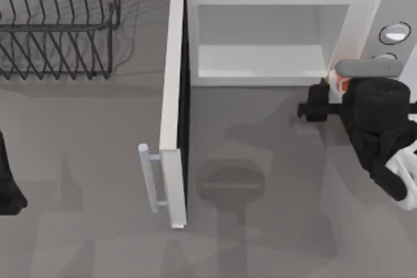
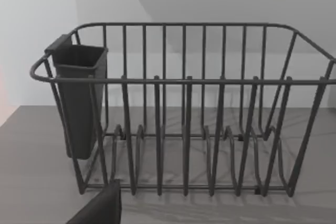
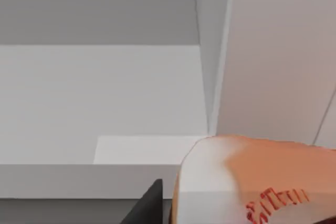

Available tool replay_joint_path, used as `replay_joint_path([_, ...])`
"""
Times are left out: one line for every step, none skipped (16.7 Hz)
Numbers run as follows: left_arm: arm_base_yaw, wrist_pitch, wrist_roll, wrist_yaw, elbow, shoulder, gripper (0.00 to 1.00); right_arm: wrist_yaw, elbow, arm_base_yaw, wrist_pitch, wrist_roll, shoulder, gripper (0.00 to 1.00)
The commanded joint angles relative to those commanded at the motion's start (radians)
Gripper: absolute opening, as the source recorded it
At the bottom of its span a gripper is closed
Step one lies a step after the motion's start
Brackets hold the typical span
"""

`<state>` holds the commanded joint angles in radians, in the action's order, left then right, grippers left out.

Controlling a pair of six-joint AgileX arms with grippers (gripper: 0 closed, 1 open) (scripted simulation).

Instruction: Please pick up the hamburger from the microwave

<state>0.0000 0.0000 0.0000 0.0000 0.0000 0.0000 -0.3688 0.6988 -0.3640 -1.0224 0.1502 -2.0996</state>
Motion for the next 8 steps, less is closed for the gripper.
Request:
replay_joint_path([0.000,0.000,0.000,0.000,0.000,0.000,1.00,0.000,0.000,0.000,0.000,0.000,0.000,0.08])
replay_joint_path([0.000,0.000,0.000,0.000,0.000,0.000,1.00,0.000,0.000,0.000,0.000,0.000,0.000,0.15])
replay_joint_path([0.000,0.000,0.000,0.000,0.000,0.000,1.00,0.000,0.000,0.000,0.000,0.000,0.000,0.23])
replay_joint_path([0.000,0.000,0.000,0.000,0.000,0.000,1.00,0.000,0.000,0.000,0.000,0.000,0.000,0.30])
replay_joint_path([0.000,0.000,0.000,0.000,0.000,0.000,1.00,0.000,0.000,0.000,0.000,0.000,0.000,0.38])
replay_joint_path([0.000,0.000,0.000,0.000,0.000,0.000,1.00,0.000,0.000,0.000,0.000,0.000,0.000,0.45])
replay_joint_path([0.000,0.000,0.000,0.000,0.000,0.000,1.00,0.000,0.000,0.000,0.000,0.000,0.000,0.53])
replay_joint_path([0.000,0.000,0.000,0.000,0.000,0.000,1.00,0.000,0.000,0.000,0.000,0.000,0.000,0.60])
